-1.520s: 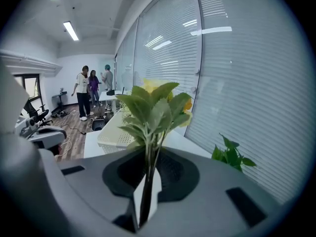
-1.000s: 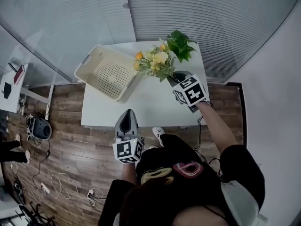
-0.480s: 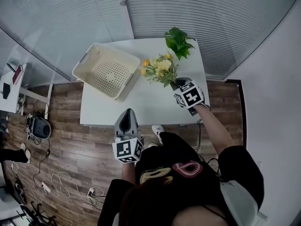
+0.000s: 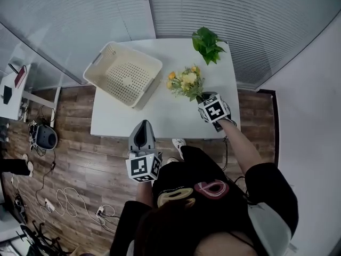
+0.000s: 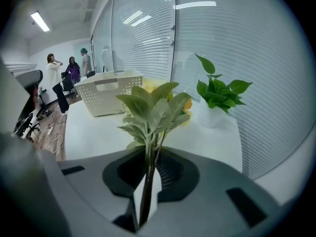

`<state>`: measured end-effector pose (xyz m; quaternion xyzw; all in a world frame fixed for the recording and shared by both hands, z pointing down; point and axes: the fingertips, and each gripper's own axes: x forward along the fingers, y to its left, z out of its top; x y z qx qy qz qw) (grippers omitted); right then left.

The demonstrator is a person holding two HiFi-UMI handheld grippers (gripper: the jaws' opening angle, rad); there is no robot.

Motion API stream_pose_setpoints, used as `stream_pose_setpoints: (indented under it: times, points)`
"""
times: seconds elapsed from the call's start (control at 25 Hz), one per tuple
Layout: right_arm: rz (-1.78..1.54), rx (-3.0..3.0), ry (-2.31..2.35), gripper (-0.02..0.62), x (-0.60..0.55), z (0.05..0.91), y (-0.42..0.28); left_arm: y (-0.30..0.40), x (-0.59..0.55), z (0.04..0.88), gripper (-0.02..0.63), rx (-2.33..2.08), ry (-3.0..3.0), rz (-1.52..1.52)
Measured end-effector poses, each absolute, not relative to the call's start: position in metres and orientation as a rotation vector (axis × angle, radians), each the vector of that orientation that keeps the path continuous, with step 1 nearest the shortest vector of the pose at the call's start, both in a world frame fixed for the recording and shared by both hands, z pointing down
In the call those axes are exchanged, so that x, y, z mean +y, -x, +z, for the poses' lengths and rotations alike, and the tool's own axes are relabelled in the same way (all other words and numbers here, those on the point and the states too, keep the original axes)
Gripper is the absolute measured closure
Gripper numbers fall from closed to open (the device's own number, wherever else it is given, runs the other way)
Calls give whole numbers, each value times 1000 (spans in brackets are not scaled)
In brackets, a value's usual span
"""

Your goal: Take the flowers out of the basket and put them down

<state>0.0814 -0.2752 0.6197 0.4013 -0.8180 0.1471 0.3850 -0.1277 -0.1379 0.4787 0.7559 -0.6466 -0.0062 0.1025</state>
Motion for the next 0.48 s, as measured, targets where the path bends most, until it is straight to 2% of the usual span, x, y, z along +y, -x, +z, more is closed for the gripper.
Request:
stream_pose_setpoints:
  times: [0.48]
  points:
    - [432, -1985, -1017, 545, -272, 663, -89, 145, -137, 479, 589, -1961, -2172, -28]
